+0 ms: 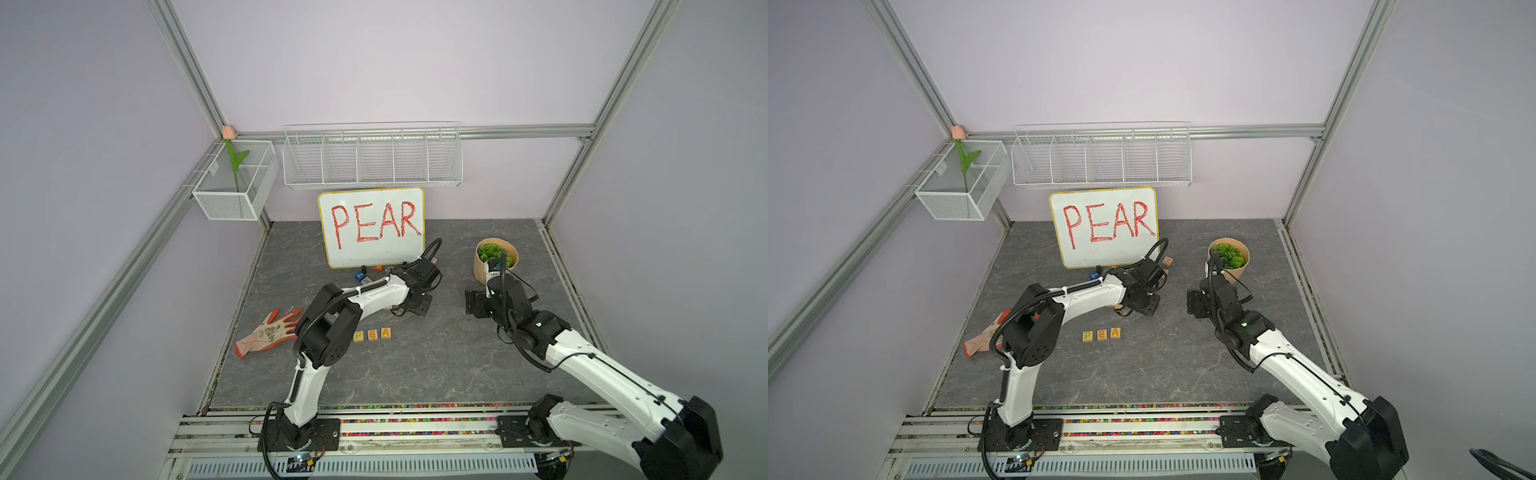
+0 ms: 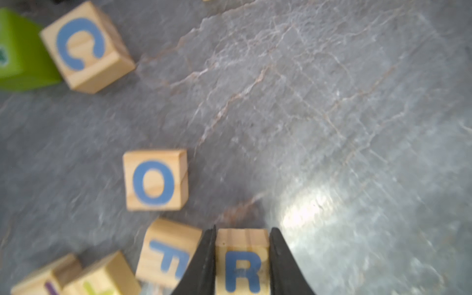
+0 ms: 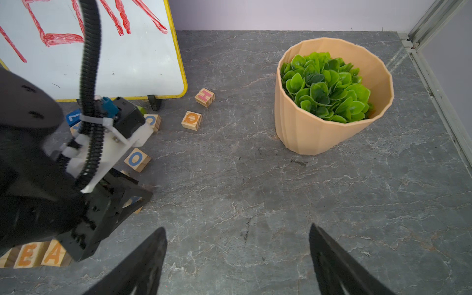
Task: Spell the uppercase word “pear” with letter blocks
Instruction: Pick up the letter block from the center of the board, then place the letter block at the center of the board.
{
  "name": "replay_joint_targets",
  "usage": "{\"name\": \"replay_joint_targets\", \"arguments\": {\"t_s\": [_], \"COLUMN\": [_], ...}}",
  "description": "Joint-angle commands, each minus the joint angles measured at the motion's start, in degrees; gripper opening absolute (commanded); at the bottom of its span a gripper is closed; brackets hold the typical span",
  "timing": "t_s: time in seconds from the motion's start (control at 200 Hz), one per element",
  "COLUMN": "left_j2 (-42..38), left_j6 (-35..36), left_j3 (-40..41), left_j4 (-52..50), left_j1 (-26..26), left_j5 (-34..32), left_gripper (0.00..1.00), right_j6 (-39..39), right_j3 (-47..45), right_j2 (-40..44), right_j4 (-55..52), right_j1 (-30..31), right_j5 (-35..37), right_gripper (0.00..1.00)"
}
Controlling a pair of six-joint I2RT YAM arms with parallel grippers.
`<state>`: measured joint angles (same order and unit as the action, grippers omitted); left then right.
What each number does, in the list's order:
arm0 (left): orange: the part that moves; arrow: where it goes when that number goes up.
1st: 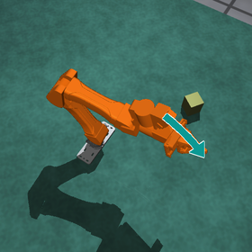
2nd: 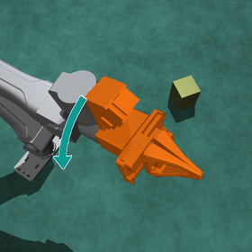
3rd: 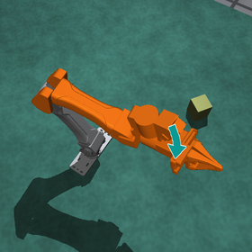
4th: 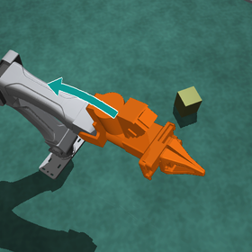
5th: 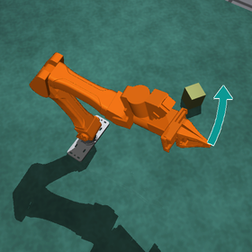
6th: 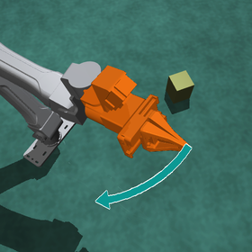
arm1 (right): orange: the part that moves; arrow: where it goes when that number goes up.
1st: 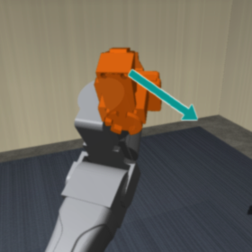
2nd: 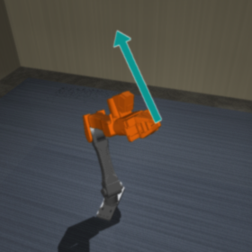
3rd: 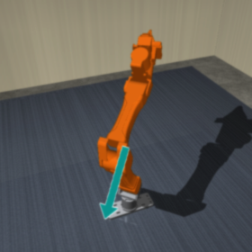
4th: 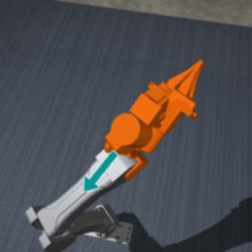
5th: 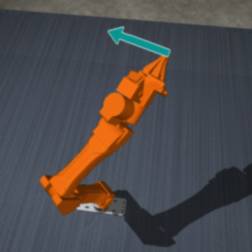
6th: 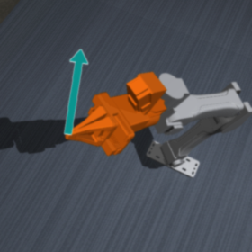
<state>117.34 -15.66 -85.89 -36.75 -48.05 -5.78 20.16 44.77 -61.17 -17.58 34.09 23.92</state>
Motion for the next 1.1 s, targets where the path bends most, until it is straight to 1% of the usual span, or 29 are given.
{"name": "replay_joint_targets", "arguments": {"t_s": [0.0,0.085,0.195,0.325,0.54,0.62,0.885,1.095], "left_j2": [-6.67,-9.94,-12.4,-14.39,-16.0,-16.28,-16.22,-16.17], "left_j6": [-5.59,-9.31,-14.21,-19.62,-25.89,-26.88,-27.39,-28.73], "left_j3": [3.72,7.48,11.31,15.89,20.99,22.46,22.68,23.12], "left_j4": [-0.33,-0.4,-0.86,0.66,3.55,5.41,5.46,4.67], "left_j1": [-0.27,-0.29,-0.29,-0.29,-0.38,-0.5,-0.73,-0.67], "left_j5": [-1.35,-1.87,-0.95,0.12,0.75,1.5,1.25,-0.32], "left_gripper": [0.21,0.21,0.22,0.23,0.22,0.22,0.22,0.22], "right_j6": [0.23,-0.08,-0.06,0.05,-0.04,-0.04,0.14,0.36], "right_j3": [-0.92,-0.92,-0.74,-0.83,-0.74,-0.63,-0.82,-1.0], "right_j2": [0.84,0.44,-0.22,-0.72,-1.23,-1.37,-1.23,-1.3], "right_j4": [0.6,1.01,1.54,2.2,2.42,2.29,2.12,1.94], "right_j1": [-0.35,-0.41,-0.34,-0.34,-0.34,-0.36,-0.34,-0.34], "right_j5": [-1.2,-1.81,-2.69,-3.61,-4.66,-4.59,-4.67,-4.57], "right_gripper": [0.89,0.89,0.89,0.89,0.89,0.89,0.89,0.89]}}
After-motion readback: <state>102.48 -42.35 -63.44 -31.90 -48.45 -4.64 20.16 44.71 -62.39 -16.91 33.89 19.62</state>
